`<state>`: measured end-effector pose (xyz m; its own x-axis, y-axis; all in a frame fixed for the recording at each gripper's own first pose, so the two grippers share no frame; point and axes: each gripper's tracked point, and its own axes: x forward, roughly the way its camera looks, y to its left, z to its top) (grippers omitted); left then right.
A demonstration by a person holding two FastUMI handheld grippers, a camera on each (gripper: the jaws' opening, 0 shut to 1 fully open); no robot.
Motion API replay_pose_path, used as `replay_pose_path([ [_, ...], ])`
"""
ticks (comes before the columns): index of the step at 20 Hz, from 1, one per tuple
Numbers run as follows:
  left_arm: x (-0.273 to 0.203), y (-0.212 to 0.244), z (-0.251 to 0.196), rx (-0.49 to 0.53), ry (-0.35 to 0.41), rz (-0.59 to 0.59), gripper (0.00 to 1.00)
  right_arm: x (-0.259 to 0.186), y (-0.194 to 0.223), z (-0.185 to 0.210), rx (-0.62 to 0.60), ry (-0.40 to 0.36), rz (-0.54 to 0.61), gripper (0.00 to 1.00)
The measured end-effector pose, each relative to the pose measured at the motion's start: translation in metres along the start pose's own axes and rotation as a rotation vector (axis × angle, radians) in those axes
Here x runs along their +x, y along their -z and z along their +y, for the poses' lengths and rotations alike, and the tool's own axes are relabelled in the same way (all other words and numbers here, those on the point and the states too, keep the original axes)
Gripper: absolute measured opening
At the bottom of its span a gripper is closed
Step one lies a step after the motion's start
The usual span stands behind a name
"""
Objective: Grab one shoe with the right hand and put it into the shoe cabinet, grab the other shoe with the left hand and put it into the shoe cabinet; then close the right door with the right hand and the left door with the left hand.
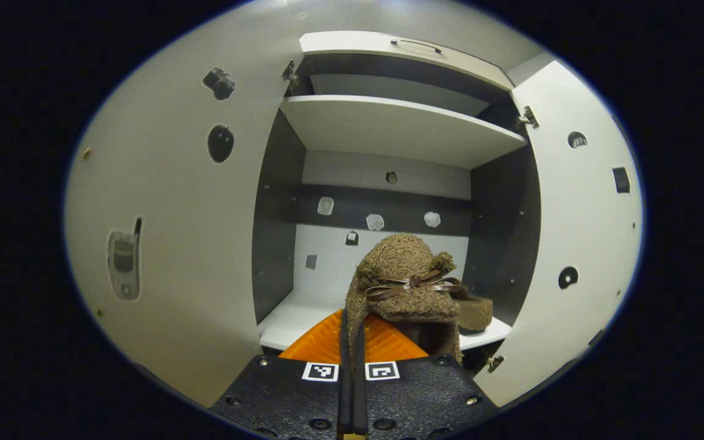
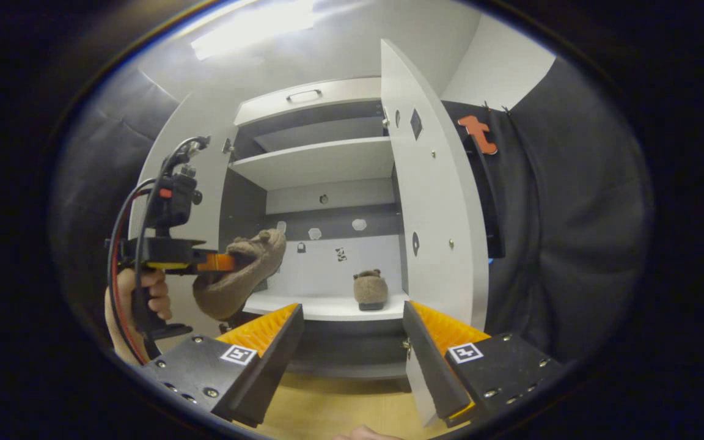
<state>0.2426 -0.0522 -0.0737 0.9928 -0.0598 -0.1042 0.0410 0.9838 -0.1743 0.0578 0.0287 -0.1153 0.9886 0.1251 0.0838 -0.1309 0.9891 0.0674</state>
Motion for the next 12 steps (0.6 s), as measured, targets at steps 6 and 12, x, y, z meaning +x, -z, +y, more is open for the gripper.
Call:
replay_pose_path([
  [6, 0.088, 0.002, -0.002, -0.062, -0.024, 0.053, 0.02, 0.002, -0.003, 0.003, -0.010, -0.027, -0.012, 0.98],
  [12, 0.156, 0.052, -0.004, -0.105, -0.034, 0.186, 0.02, 0.002, 0.002, 0.005, -0.025, -0.037, 0.003, 0.98],
])
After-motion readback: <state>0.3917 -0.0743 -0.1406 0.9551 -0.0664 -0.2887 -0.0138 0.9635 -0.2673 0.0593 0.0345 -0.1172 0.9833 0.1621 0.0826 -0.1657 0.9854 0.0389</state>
